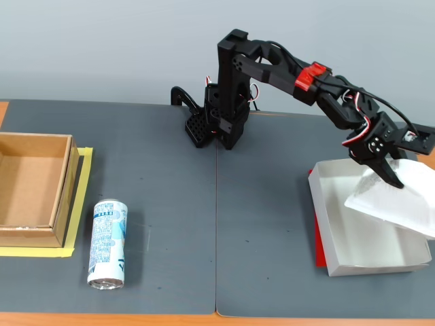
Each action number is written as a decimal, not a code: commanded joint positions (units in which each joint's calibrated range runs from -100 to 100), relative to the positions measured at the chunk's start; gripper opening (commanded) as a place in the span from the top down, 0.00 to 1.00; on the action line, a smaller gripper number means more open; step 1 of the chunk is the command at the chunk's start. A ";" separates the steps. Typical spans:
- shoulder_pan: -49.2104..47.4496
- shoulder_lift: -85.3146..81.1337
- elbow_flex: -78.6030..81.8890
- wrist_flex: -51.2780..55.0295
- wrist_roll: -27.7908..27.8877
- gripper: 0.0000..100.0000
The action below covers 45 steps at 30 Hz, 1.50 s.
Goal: Pick the sandwich and put it in the gray box
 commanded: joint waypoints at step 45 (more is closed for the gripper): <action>0.16 4.81 -2.45 1.41 0.42 0.66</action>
